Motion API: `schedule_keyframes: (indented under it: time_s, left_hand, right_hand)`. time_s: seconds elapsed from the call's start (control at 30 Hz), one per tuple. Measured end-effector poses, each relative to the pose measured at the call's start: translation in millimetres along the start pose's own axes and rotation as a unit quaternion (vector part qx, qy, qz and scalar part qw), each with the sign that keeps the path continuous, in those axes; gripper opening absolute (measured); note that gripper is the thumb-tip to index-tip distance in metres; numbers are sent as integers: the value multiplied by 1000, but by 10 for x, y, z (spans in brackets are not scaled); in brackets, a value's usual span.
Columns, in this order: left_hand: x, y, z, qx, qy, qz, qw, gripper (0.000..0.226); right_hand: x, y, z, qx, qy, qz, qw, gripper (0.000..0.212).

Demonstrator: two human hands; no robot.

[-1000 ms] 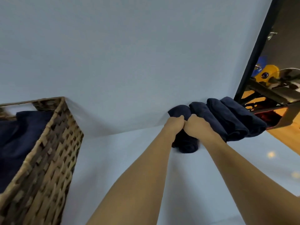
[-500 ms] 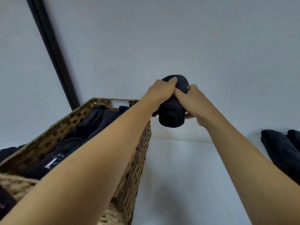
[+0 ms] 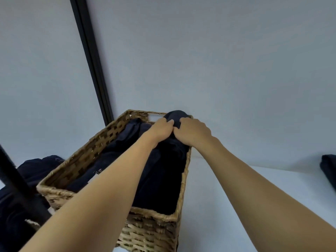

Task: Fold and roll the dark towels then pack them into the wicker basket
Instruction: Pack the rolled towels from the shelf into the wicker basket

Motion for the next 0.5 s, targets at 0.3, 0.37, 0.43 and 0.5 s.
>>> schedule_keyframes:
  time_s: [0.3, 0.37, 0.43, 0.5]
  left_hand:
    - [-215, -48, -138, 84, 19, 205, 975, 37]
    - [-466, -9, -244, 8, 54, 175, 983, 33]
    - [-662, 90, -410, -63, 130, 159, 977, 25]
    - [-770, 206, -542, -75, 189, 158, 966, 31]
  right_hand:
    - [-66, 238, -157, -70, -73, -117, 988, 26]
    - [-126, 437, -195, -124, -75, -54, 988, 23]
    - [-96, 632, -212, -147, 25, -9, 989, 29]
    - [6, 786, -248, -160, 139, -17, 977, 30]
Point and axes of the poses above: each hand's wrist, its own z-axis towards the middle knuckle, its own x-axis out of the palm, y = z × x, the point moved 5 cm from there along z, towards the middle knuckle, and after that the axes turned 9 degrees about -y, right-handed, at the moved point
